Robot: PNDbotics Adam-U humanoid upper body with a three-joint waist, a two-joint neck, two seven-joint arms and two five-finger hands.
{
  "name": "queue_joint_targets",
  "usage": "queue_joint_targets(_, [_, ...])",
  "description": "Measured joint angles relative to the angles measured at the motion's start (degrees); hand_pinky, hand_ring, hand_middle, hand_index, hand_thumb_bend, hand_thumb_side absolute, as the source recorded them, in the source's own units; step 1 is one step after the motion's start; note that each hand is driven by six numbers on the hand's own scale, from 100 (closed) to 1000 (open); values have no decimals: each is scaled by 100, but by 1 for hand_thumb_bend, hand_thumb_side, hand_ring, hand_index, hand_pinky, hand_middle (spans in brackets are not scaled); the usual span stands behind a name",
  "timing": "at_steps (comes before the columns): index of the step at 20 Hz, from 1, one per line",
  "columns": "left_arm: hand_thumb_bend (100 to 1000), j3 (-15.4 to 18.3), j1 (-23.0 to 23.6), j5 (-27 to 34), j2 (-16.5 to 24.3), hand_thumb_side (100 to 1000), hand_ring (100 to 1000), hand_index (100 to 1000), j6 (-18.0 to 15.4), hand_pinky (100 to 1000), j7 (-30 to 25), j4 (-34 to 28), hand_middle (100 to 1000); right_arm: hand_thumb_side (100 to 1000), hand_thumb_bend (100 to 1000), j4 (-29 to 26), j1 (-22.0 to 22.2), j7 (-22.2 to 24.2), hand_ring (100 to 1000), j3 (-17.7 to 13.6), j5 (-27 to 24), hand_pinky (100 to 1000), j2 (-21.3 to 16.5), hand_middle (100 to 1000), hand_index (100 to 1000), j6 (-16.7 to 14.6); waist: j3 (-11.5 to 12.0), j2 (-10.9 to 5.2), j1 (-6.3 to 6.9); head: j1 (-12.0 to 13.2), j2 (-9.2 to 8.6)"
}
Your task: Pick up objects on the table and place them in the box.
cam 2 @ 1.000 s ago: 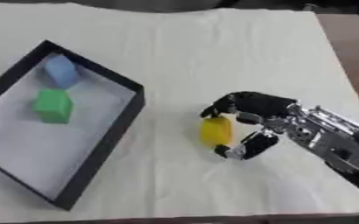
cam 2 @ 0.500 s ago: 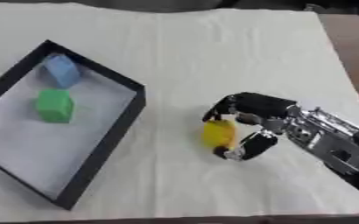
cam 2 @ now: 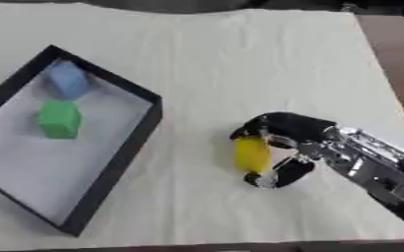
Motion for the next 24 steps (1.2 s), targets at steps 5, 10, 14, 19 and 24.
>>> queue_joint_targets(5, [100,0,3,0,0,642,654,809,1,906,-1,5,804,328,248,0,18,-47,626,1,-59,801,35,571,812,65,-6,12,0,-1,0])
queue_joint_targets(10, [100,0,5,0,-2,640,655,809,1,906,-1,14,806,284,129,0,22,-102,578,6,-220,768,55,525,767,153,-11,12,0,-3,0])
queue_joint_targets(14, [100,0,5,0,-2,643,655,809,1,907,-1,15,806,266,100,0,22,-166,562,8,-345,757,55,510,751,164,-20,12,0,-4,0])
queue_joint_targets(19, [100,0,7,0,-2,643,655,808,1,907,-1,27,806,245,100,0,22,-302,549,8,-469,754,55,494,733,107,-34,12,0,-4,0])
queue_joint_targets(24, [100,0,7,0,-2,638,657,809,1,907,-1,28,807,200,100,0,-113,-627,539,-97,-689,761,6,472,713,-158,-42,12,0,0,0])
